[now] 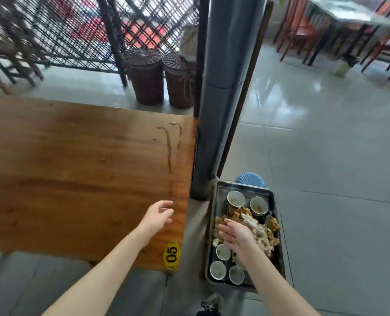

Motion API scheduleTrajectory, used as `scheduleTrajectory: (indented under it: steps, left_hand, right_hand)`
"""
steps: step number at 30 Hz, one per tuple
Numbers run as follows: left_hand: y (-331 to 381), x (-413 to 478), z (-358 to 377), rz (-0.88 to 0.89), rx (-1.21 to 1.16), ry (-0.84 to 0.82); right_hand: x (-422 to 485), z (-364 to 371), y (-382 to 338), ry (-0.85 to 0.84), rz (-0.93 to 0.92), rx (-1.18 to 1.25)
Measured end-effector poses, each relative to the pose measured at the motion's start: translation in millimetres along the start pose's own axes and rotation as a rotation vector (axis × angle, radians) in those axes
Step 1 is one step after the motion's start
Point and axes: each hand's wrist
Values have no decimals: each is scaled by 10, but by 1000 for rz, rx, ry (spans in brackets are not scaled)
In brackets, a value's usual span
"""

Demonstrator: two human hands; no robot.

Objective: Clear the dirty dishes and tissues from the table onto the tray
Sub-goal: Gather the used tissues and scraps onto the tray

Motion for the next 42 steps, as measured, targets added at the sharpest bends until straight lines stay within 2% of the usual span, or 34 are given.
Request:
scheduleTrajectory:
  steps: [5, 9, 13, 18, 28, 34, 42]
  left_hand:
    - [-658, -581, -943, -62, -91, 122]
    - [-1183, -1001, -1620, -56, -96, 196]
    - [-1628, -1382, -2162, -62, -144, 286]
    - [-2061, -1706, -2713, -89, -201, 393]
    - [-2750, -1637, -3848, -172, -316, 529]
    - [-2824, -1260, -4786, -196, -312, 580]
    - [-2955, -791, -6059, -210, -322, 687]
  right_hand:
    - [-512, 1012, 255, -158, -75, -161]
    - [-880, 1705, 559, -249, -296, -397]
    - [-1164, 2332, 884, -365, -563, -732]
    - [-1401, 3065, 1146, -559, -666, -937]
    - [-1427, 4450, 1366, -635, -726, -1004]
    - [-1249, 5560, 1260, -692, -718, -942]
    - [-1096, 6940, 998, -687, -749, -917]
Point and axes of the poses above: each hand's wrist, its own x-axis towards the middle knuckle, its own z-axis out of the palm, y = z × x, and after that the axes turned 6 degrees about -z, right-handed
